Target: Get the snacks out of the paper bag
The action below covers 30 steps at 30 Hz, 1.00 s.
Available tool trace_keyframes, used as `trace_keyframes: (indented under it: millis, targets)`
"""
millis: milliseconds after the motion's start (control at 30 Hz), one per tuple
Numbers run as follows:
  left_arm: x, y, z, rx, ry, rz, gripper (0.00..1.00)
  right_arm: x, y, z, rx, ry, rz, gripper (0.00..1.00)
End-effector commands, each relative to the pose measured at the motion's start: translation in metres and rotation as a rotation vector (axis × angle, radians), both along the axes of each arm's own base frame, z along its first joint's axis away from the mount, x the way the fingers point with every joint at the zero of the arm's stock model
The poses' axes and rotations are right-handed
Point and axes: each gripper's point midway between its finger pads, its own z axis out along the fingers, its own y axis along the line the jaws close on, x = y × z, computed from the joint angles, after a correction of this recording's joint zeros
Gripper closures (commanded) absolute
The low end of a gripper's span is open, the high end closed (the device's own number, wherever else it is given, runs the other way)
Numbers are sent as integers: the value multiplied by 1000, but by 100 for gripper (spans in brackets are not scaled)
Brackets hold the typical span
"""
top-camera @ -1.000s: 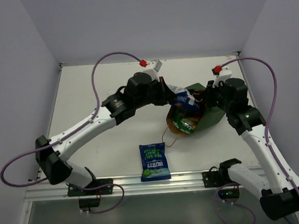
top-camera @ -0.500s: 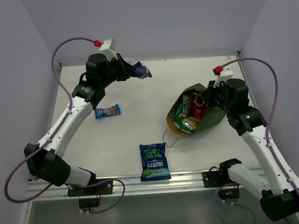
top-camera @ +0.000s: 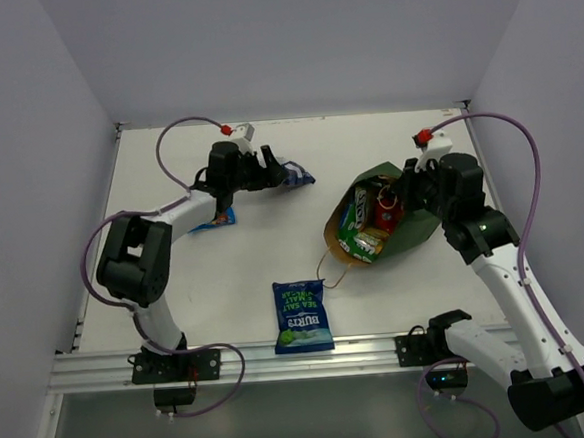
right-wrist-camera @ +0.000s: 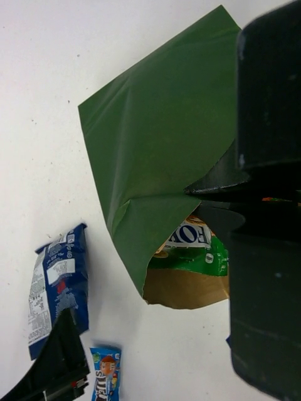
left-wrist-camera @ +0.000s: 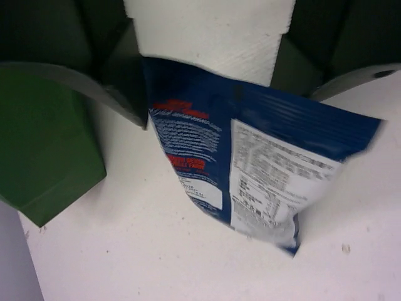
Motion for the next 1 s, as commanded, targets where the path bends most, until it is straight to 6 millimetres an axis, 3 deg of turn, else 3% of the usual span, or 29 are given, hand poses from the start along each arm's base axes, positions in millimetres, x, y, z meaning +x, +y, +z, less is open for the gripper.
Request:
trace_keyframes:
  millis: [0,33,67,133,167,200,233,267,367,533,633,767,933,967]
  targets:
    - [3,10,20,0,-85,14,11,1,6,3,27,-2,21,100]
    - [-6,13,16,20,-61,16,3,1,5,2,24,2,17,100]
    - [-10,18,37,21,-95,33,0,2,5,3,24,-1,16,100]
    - [-25,21,49,42,-79,26,0,2,5,5,23,-3,15,100]
    - [-33,23,74,41,-124,41,0,3,5,4,23,0,13,100]
    - [-40,23,83,58,-137,36,0,3,5,6,23,1,11,100]
    - [-58,8,88,75,-130,-8,0,4,5,6,24,2,9,100]
    - [-68,3,113,79,-190,-7,0,5,5,9,26,0,6,100]
    - [-121,-42,130,82,-200,-127,3,7,6,10,32,7,3,100]
    - [-199,-112,131,61,-200,-308,8,9,9,13,40,13,12,100]
    - [-215,-138,118,108,-207,-341,9,9,11,16,52,9,22,100]
    - [-206,-157,83,198,-182,-325,10,9,16,18,69,11,40,100]
    - [-187,-173,70,245,-195,-298,11,6,16,22,74,3,48,100]
    - [-184,-178,60,261,-181,-295,12,6,16,21,74,3,48,100]
